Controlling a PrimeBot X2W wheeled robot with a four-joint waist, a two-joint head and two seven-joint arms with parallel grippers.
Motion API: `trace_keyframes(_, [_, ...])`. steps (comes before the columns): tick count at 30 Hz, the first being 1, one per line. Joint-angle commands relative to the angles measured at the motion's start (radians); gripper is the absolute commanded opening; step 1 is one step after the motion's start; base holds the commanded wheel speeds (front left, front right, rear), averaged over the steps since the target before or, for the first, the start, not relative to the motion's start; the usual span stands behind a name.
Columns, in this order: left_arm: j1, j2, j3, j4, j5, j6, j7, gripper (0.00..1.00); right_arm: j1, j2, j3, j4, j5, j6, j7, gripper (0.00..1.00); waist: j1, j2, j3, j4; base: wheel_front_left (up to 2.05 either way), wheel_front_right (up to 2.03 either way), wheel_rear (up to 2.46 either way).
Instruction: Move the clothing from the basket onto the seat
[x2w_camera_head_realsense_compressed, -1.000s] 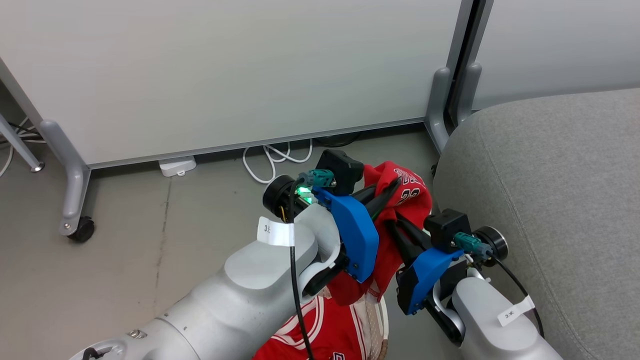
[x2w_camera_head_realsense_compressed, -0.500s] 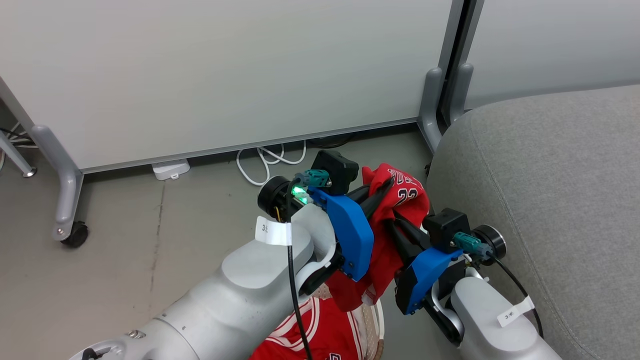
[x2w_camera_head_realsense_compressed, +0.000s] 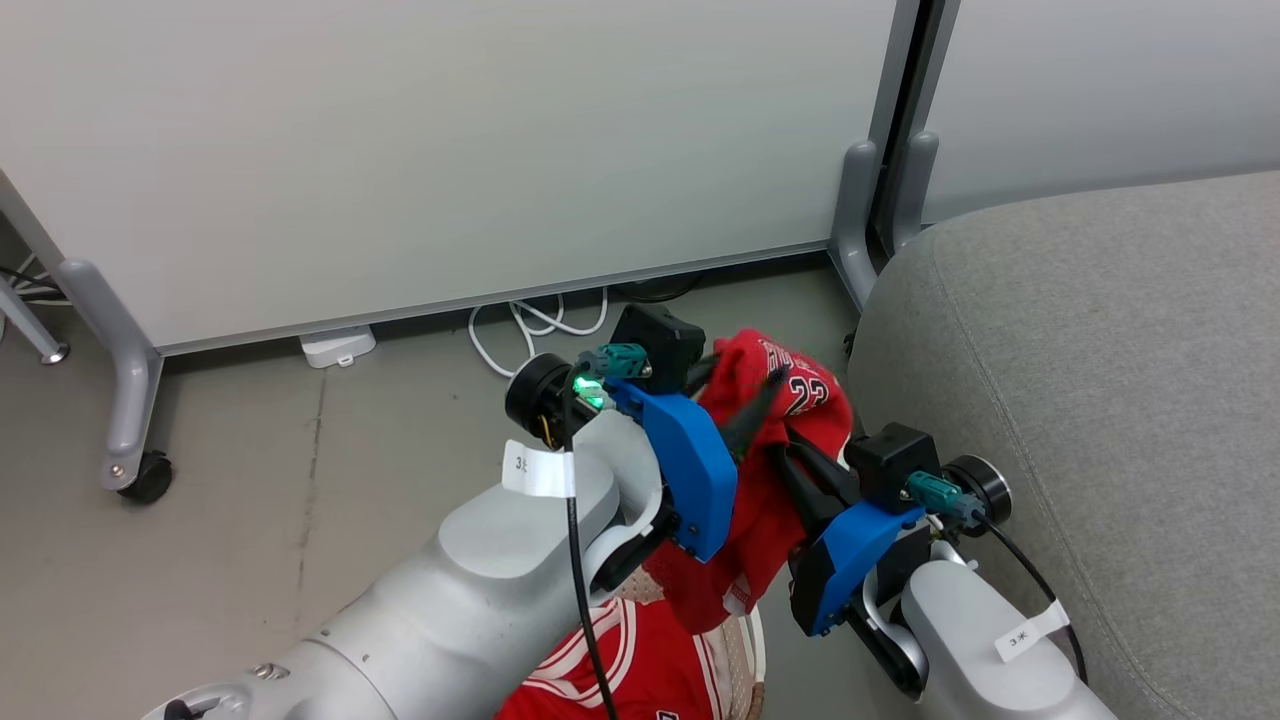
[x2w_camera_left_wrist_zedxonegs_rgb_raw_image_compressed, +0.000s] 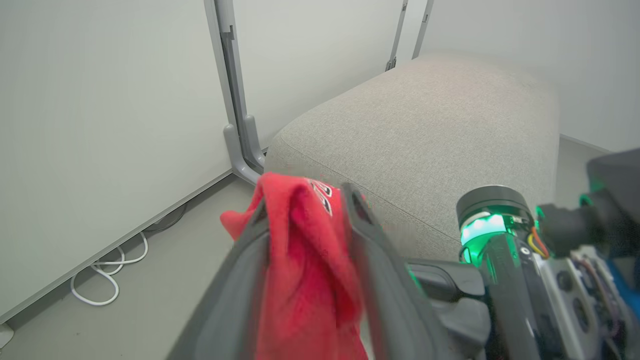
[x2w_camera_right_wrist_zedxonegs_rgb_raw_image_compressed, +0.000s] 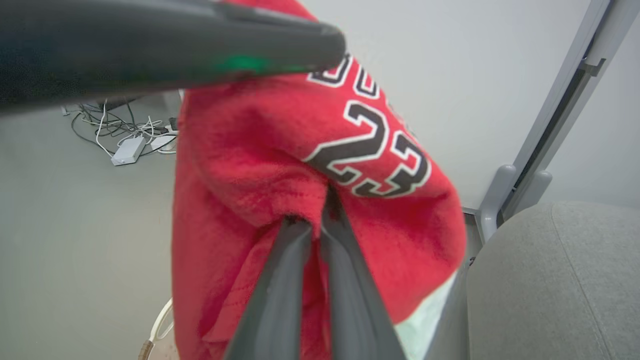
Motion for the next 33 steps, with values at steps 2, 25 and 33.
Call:
trace_keyframes(2, [0.005, 0.0, -0.004, 0.006, 0.006, 0.003, -0.009, 1.0, 0.012, -0.002, -0.003, -0.007, -0.008, 0.0, -0.006, 0.0, 0.0, 0.0, -0.001, 0.001, 0.0, 0.0, 0.0])
trace_keyframes(25, [0.053, 0.023, 0.046, 0.063, 0.038, 0.004, -0.135, 1.0, 0.029, -0.002, -0.029, -0.047, -0.018, 0.0, -0.006, 0.0, 0.0, 0.0, -0.004, -0.003, 0.0, 0.0, 0.0])
trace_keyframes(33, [0.194, 0.116, 0.276, -0.095, 0.21, 0.044, -0.139, 1.0, 0.045, -0.002, -0.059, -0.081, -0.036, 0.0, -0.006, 0.0, 0.0, 0.0, -0.001, 0.001, 0.0, 0.0, 0.0])
